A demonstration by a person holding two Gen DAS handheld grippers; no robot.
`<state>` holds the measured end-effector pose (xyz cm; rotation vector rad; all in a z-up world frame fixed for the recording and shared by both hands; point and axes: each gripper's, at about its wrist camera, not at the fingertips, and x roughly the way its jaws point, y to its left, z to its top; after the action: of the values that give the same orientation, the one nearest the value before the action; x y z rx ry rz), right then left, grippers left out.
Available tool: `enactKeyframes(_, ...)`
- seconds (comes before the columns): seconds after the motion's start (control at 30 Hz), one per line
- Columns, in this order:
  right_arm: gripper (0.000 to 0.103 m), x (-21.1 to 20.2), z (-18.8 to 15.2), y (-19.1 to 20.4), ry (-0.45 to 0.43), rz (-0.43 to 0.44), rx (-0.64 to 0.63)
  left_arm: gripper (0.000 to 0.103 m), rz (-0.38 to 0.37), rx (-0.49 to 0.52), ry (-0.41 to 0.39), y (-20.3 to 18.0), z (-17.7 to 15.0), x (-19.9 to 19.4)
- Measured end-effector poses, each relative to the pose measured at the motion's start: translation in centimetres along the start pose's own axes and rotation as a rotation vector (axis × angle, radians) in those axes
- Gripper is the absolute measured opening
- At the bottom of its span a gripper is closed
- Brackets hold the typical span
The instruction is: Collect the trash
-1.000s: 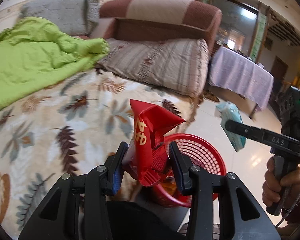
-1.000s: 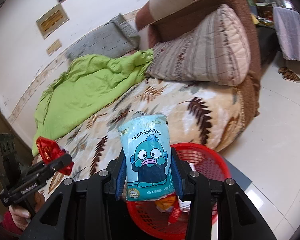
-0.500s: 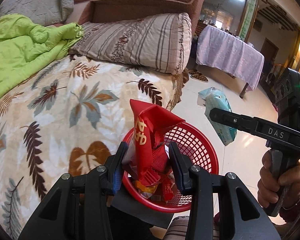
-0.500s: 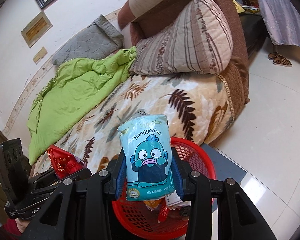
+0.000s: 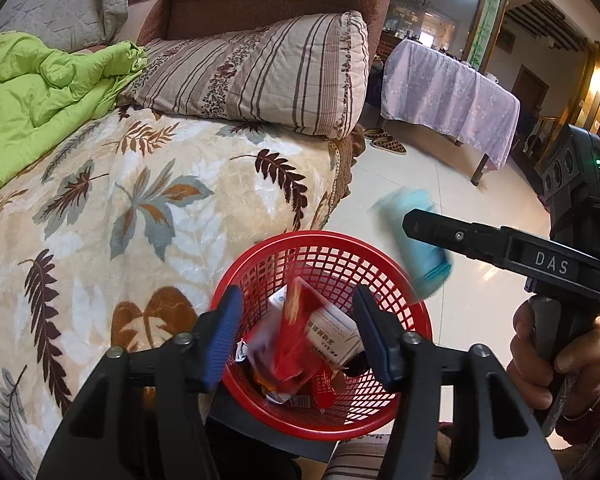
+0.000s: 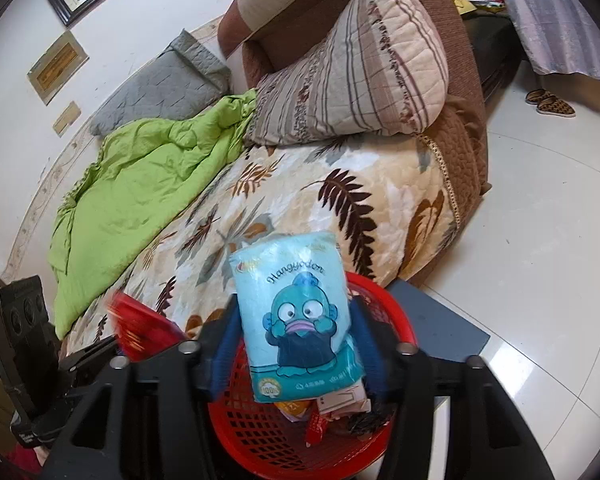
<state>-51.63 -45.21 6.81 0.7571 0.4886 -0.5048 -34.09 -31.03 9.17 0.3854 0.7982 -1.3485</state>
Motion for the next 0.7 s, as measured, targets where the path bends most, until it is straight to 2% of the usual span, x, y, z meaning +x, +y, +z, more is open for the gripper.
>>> enactKeyframes(0.17,0.063,-0.2,0.1,0.1,-0.010,-0.004,-0.006,0.064,0.003,-0.017,-0.006,0.4,-0.2,-0.3)
enactKeyframes(0.33,0.064,-0.4,0.1,0.9,-0.026,-0.036,-0.022,0.075,0.030,-0.026,-0.036,1.0,-0.8,-1.6)
enactKeyframes(0.4,0.072,-0.7,0.0,1.9,-0.044,-0.074,-0.060,0.081,0.052,-0.034,-0.055,1.4,-1.1,-2.5)
enactKeyframes(0.5,0.084,-1.3,-0.6,4.0,-0.103,-0.186,-0.128,0.087,0.089,-0.056,-0.084,2.4,-1.7,-4.1)
enactKeyframes(0.57,0.094,-1.7,-1.1,5.4,-0.139,-0.236,-0.162,0.089,0.125,-0.070,-0.108,3.2,-2.0,-5.5)
enactKeyframes(0.7,0.098,-1.7,-2.5,8.3,-0.169,-0.305,-0.164,0.096,0.220,-0.106,-0.185,5.7,-3.1,-9.3)
